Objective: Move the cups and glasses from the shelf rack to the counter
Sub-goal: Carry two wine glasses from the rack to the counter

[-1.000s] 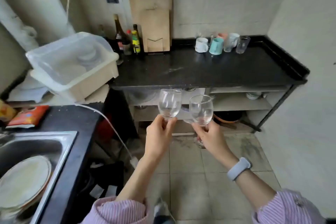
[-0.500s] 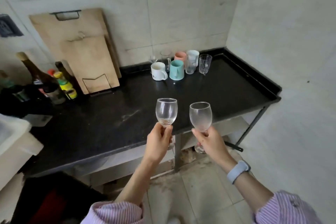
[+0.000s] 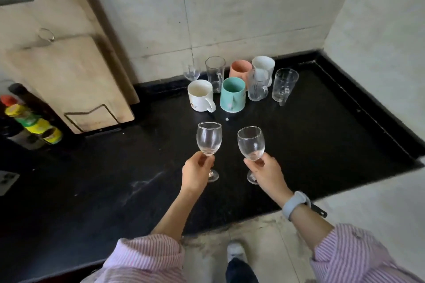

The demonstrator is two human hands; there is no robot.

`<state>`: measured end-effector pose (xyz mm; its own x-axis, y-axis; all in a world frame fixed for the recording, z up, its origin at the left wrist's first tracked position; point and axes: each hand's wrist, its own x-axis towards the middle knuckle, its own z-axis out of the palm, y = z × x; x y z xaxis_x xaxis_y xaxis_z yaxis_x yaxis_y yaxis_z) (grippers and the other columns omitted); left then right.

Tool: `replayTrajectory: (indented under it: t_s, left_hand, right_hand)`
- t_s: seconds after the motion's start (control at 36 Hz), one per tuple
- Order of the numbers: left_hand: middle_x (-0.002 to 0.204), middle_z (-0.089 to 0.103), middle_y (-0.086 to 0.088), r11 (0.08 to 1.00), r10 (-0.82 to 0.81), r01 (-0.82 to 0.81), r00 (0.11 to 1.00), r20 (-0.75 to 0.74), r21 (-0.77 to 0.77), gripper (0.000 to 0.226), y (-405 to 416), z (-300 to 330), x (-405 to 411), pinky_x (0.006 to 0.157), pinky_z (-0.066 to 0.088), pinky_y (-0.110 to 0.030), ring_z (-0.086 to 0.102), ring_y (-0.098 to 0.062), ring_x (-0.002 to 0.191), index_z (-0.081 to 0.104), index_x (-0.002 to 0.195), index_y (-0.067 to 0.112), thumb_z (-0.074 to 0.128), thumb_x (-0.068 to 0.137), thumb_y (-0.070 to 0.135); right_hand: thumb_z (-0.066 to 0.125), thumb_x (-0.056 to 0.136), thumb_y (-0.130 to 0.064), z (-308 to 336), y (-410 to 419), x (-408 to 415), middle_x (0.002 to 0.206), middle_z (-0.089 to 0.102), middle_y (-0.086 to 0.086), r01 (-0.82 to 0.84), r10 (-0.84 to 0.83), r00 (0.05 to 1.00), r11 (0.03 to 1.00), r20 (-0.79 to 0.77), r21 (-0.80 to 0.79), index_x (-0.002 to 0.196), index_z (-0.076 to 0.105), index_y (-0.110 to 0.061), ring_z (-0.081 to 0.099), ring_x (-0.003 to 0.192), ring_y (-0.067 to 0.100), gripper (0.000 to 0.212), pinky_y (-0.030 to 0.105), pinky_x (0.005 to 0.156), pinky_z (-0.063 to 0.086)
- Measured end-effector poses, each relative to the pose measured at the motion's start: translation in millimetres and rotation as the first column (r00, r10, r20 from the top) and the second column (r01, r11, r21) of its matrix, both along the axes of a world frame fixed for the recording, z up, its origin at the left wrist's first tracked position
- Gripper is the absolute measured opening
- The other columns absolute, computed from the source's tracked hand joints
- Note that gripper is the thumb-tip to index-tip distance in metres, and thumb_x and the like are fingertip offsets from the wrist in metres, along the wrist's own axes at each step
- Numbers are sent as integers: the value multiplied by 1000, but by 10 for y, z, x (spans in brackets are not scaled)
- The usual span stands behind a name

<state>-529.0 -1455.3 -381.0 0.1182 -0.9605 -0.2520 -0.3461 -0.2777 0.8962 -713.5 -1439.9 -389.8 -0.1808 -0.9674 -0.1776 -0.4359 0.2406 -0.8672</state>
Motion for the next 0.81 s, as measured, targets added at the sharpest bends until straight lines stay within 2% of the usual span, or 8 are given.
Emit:
replayTrajectory:
  t_s: [0.08, 0.17, 0.28, 0.47, 0.58, 0.67, 0.75, 0.81]
  left_hand:
    - [61, 57, 3, 997, 77, -77, 997, 22, 0, 20, -390, -187, -81, 64, 41, -29, 51, -12, 62, 60, 67, 12, 61, 85, 21]
    - [58, 55, 3, 992, 125, -124, 992, 20, -30, 20, -717, -326, -128, 60, 40, -27, 47, -9, 58, 62, 70, 7, 63, 84, 22]
    - [57, 59, 7, 985, 160, -157, 986, 48, -68, 15, -1144, -498, -160, 54, 38, -13, 48, 1, 51, 65, 69, 14, 66, 82, 23]
    - [67, 66, 15, 971, 231, -232, 973, -20, -49, 3, -1556, -741, -171, 57, 42, -3, 58, 9, 59, 71, 80, 19, 69, 80, 21]
    - [63, 65, 14, 966, 253, -253, 967, -14, -52, 13, -1645, -839, -129, 54, 41, -4, 57, 9, 56, 67, 69, 25, 68, 80, 19]
    - [62, 65, 12, 964, 263, -263, 965, -11, -36, 23, -1681, -913, -86, 54, 42, -6, 56, 3, 57, 64, 61, 29, 68, 80, 16]
    - [63, 65, 5, 963, 271, -271, 963, -13, -14, 17, -1709, -961, -65, 53, 41, -9, 53, -1, 58, 66, 63, 20, 68, 79, 16]
    - [63, 66, 7, 961, 275, -275, 961, -21, -12, 20, -1729, -985, -58, 55, 42, -10, 54, 1, 59, 65, 61, 24, 69, 79, 16]
  right_hand:
    - [66, 81, -25, -182, -496, -40, 84, 65, 12, -14, 13, 997, 1000, -79, -12, 84, 63, -3, 58, 90, 29, 23, 43, 82, 48]
    - [66, 82, -24, -310, -884, -53, 91, 65, 10, -14, 14, 1000, 1000, -12, -5, 90, 63, -6, 60, 89, 21, 20, 29, 77, 47]
    - [67, 81, -23, -487, -1338, -38, 81, 63, 6, -20, 20, 1000, 1000, -6, -21, 85, 62, -7, 58, 73, 12, 17, 8, 61, 42]
    - [69, 79, -21, -668, -1776, 85, 85, 67, 11, -10, 11, 1000, 998, 22, -54, 90, 65, -3, 62, 77, 17, 21, 5, 62, 42]
    - [70, 79, -18, -715, -1888, 174, 81, 66, 8, -34, 36, 999, 997, 30, -66, 84, 65, -5, 58, 69, 2, 14, -1, 59, 39]
    - [69, 79, -18, -755, -1957, 231, 82, 66, 7, -54, 56, 998, 997, 33, -53, 88, 65, -6, 60, 73, 10, 15, -1, 61, 40]
    - [70, 79, -17, -801, -1996, 256, 86, 68, 7, -48, 50, 997, 998, 52, -42, 93, 66, -6, 63, 78, 13, 18, 0, 64, 41]
    - [69, 79, -16, -831, -2010, 266, 90, 70, 10, -55, 56, 998, 998, 41, -31, 97, 65, -5, 65, 84, 17, 21, 4, 67, 43]
